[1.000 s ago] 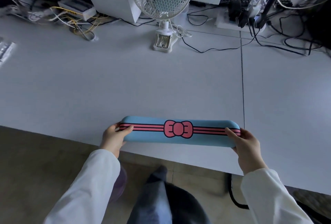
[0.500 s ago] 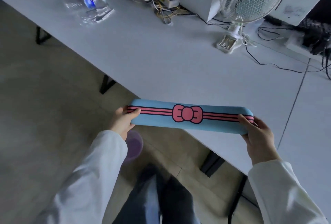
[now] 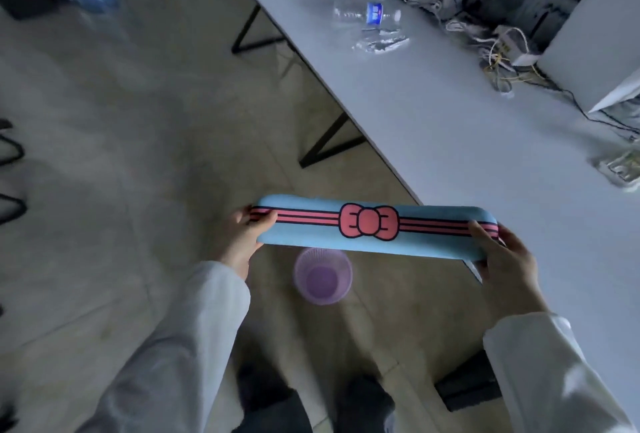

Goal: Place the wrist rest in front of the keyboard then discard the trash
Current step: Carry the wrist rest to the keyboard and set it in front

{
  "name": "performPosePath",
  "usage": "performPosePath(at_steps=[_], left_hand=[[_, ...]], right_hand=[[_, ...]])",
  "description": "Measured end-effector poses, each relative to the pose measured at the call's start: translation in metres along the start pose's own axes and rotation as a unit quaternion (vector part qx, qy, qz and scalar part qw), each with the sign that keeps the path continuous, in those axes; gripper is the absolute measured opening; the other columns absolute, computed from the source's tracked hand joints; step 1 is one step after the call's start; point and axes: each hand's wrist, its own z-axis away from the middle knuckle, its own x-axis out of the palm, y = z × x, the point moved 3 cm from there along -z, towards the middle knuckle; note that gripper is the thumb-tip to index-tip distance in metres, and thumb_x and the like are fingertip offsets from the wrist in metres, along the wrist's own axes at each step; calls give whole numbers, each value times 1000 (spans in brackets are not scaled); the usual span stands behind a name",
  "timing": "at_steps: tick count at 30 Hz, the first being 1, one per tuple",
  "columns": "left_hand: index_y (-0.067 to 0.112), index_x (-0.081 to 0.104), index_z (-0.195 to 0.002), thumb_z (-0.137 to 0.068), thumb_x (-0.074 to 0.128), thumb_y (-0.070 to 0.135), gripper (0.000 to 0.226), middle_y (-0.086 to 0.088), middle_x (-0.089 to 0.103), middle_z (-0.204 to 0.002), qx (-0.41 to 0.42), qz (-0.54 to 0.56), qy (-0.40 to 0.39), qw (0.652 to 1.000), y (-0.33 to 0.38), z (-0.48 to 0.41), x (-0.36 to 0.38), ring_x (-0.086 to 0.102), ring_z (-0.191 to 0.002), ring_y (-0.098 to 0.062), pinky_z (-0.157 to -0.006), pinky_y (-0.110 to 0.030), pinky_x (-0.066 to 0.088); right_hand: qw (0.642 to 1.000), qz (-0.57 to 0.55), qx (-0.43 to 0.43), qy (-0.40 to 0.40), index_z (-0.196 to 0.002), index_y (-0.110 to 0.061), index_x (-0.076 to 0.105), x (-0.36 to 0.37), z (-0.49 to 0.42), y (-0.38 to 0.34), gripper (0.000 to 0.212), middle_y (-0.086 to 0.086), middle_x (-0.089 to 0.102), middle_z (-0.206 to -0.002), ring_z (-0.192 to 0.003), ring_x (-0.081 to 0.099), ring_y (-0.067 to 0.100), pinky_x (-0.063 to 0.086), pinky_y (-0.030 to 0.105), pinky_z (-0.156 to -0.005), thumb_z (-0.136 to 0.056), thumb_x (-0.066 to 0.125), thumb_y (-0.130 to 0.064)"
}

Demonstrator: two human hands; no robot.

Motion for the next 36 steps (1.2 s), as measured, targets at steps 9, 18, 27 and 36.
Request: performPosePath(at_steps=[9,18,27,36], left_hand=[[8,55,-117,-83,63,11,35,-7,59,-109,11,54,84,995,25,-38,-176,55,-100,-18,-80,-29,47],[9,52,-124,-82,66,14,44,-7,59,-118,-11,107,142,984,19,-87,-283,55,-111,-21,-95,-33,45],[11,57,-116,-80,67,14,38,-1,60,-97,2,110,175,978,55,-171,-318,57,-78,-4,-64,-19,45],[16,59,-100,-78,68,12,24,4,64,-84,13,94,182,979,129,-280,-327,60,-76,-8,-61,-20,49]], right_hand=[[998,15,9,-64,-116,-5,59,179,62,21,39,10,60,-103,-89,58,19,49,29,-80,-79,68,-12],[992,47,9,-118,-115,-4,59,302,83,38,38,5,61,-89,-82,57,17,48,28,-77,-78,67,-7],[988,76,5,-133,-116,-7,59,403,44,30,41,2,63,-89,-85,59,18,49,26,-74,-76,69,-10],[985,96,3,-146,-113,-11,60,517,-28,-9,38,9,63,-105,-97,59,24,49,36,-91,-76,70,-14]])
